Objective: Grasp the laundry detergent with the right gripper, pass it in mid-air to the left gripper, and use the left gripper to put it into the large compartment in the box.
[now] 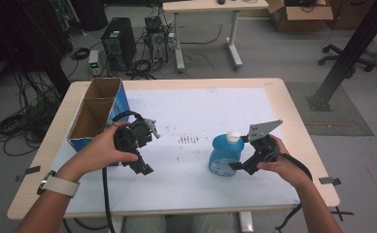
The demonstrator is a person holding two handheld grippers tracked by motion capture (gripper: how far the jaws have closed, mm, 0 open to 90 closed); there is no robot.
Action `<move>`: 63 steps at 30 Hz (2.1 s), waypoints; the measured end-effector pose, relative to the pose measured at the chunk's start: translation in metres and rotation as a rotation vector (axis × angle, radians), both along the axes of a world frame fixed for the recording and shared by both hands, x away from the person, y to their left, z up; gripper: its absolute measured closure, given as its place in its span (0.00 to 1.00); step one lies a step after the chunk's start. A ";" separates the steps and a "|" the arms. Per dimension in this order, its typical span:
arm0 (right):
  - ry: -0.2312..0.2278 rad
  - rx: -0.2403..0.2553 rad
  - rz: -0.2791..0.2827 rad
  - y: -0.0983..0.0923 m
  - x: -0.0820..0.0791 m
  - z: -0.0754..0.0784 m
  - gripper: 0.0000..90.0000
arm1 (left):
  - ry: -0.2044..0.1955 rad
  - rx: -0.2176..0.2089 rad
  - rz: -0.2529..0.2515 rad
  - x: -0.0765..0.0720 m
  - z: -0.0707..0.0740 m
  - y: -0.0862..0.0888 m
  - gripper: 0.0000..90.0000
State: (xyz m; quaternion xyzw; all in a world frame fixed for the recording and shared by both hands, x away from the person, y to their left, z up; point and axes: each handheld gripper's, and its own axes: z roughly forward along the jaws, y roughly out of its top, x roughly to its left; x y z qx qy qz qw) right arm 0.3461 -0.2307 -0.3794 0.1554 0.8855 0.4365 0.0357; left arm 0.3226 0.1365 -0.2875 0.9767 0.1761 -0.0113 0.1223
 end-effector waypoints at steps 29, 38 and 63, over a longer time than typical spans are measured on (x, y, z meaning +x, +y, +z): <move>0.000 0.066 0.001 0.016 0.002 -0.014 0.09 | 0.004 0.000 0.005 0.000 -0.002 0.002 0.09; -0.008 0.083 -0.001 0.015 0.002 -0.013 0.16 | 0.004 -0.001 0.005 0.000 -0.002 0.001 0.09; -0.031 0.090 0.012 0.013 0.001 -0.011 0.33 | 0.003 -0.003 0.003 0.000 -0.003 0.002 0.10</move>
